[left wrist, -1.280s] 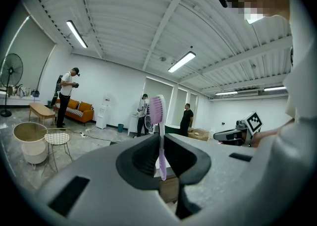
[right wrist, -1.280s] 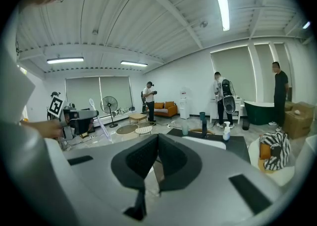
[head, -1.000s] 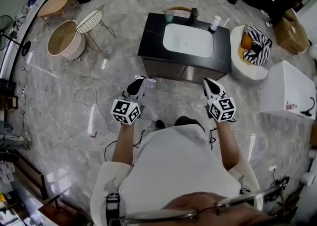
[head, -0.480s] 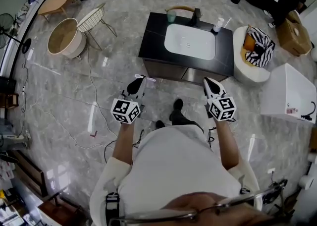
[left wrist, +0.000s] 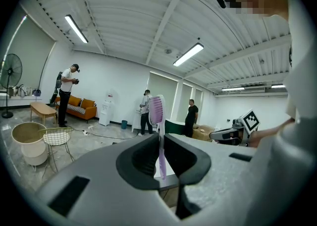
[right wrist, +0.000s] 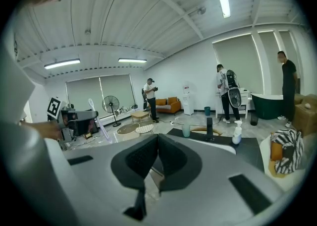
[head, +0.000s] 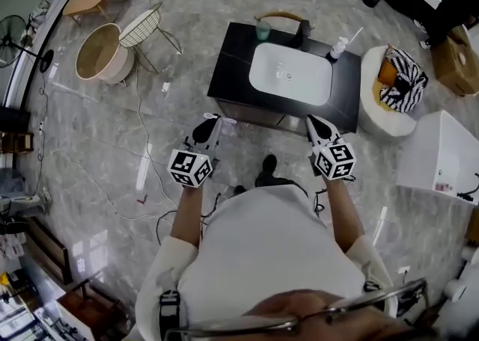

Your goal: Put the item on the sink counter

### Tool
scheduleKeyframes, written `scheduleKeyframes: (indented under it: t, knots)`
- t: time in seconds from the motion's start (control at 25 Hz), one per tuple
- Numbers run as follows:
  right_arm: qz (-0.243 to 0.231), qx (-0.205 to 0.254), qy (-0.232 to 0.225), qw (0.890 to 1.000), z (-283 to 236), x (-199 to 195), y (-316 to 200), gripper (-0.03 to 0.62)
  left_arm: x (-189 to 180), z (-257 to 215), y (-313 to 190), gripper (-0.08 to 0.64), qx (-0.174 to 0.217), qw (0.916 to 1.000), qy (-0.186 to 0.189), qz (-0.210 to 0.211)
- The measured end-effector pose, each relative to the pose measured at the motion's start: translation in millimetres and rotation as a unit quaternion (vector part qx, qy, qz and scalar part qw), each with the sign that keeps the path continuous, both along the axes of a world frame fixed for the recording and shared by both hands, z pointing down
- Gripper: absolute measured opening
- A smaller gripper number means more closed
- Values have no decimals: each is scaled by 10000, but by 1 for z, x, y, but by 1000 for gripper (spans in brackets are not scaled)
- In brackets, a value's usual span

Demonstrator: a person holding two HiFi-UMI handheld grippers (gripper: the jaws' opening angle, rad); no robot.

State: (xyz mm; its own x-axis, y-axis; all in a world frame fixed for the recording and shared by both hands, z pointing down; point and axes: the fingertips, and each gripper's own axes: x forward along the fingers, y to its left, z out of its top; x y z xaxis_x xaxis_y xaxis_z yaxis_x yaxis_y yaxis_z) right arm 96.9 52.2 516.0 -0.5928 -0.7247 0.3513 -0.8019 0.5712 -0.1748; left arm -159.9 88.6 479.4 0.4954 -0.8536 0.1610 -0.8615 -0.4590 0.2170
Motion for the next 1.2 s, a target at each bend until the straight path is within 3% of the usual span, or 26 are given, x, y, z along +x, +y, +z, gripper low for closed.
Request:
scheduleKeyframes:
  t: [0.52, 1.2]
  knots:
    - [-241, -96, -116, 9996, 4, 33, -96, 6, 45, -4, -83, 34, -69, 9990, -303, -325]
    - [232, -305, -22, 9993, 12, 59, -160, 6, 67, 0, -177, 34, -122, 9997, -209, 74]
